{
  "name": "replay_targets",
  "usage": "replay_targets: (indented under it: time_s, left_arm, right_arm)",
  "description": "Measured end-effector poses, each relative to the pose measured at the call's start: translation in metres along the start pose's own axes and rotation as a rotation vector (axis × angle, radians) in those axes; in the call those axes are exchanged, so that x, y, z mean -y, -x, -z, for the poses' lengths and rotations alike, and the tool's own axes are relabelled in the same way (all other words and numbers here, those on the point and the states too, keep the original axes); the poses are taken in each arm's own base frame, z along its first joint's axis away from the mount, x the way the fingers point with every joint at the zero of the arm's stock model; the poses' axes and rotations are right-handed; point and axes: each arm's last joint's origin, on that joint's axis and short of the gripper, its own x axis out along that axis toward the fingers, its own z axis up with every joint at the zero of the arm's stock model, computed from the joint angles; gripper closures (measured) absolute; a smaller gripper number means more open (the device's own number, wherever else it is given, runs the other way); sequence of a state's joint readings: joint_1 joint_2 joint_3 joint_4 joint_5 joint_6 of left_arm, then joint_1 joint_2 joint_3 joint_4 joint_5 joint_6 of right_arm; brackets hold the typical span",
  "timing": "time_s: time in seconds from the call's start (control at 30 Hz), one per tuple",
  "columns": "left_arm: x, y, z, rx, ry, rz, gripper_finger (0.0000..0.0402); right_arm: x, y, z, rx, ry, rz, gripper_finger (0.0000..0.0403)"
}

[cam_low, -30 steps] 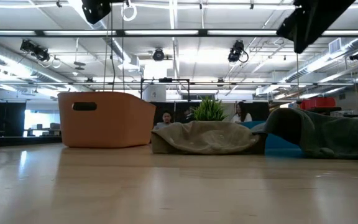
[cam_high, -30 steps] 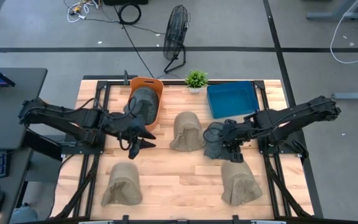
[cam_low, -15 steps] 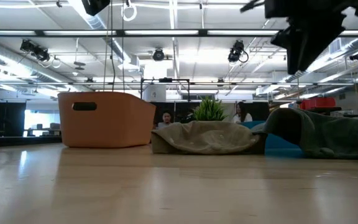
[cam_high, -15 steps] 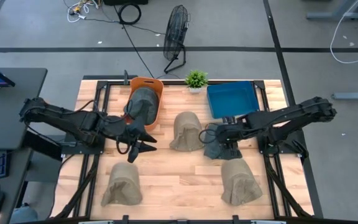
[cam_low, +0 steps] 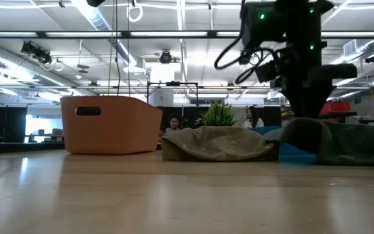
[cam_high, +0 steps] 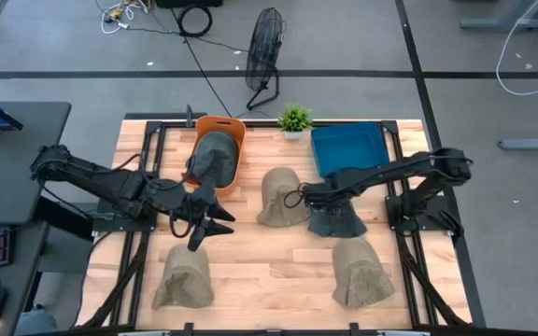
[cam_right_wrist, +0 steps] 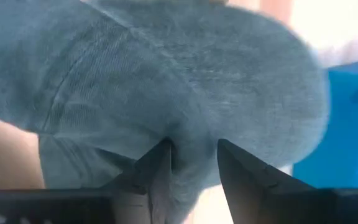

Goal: Pick & Place hat
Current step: Put the black cap into the orange bin

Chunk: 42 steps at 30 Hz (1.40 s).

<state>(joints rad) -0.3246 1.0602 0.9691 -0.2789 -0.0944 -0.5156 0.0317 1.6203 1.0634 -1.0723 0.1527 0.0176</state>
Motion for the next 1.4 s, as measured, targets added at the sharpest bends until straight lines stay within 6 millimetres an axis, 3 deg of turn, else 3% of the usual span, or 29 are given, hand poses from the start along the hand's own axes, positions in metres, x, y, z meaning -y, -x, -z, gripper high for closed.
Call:
replay_targets:
  time_s: [0.23, 0.47, 0.7, 0.83, 1.03, 1.23, 1.4]
  left_arm:
    - [0.002, 0.0, 0.001, -0.001, -0.005, 0.002, 0.0228]
    - [0.002, 0.0, 0.001, -0.003, -0.008, 0.0, 0.0228]
    - [0.002, 0.0, 0.001, 0.001, 0.034, -0.007, 0.0228]
    - [0.001, 0.0, 0.001, 0.006, 0.062, -0.014, 0.0228]
    - [0.0, 0.0, 0.0, 0.045, 0.123, -0.074, 0.0228]
    - [-0.005, -0.006, 0.001, 0.073, 0.285, -0.14, 0.0228]
    - [-0.013, -0.019, 0.002, 0.078, 0.439, -0.192, 0.0228]
  right_arm:
    - [0.005, -0.009, -0.006, -0.007, -0.006, 0.022, 0.0283]
    - [0.009, -0.009, -0.006, -0.003, -0.005, -0.012, 0.0389]
    - [0.006, -0.001, -0.005, -0.04, -0.087, -0.109, 0.0394]
    - [0.007, 0.022, -0.009, -0.062, -0.196, -0.123, 0.0396]
    - [0.007, 0.077, -0.022, 0.032, -0.295, -0.132, 0.04]
    - [0.006, 0.126, -0.041, 0.306, -0.407, -0.148, 0.0401]
    - [-0.002, 0.146, -0.065, 0.625, -0.361, -0.106, 0.0401]
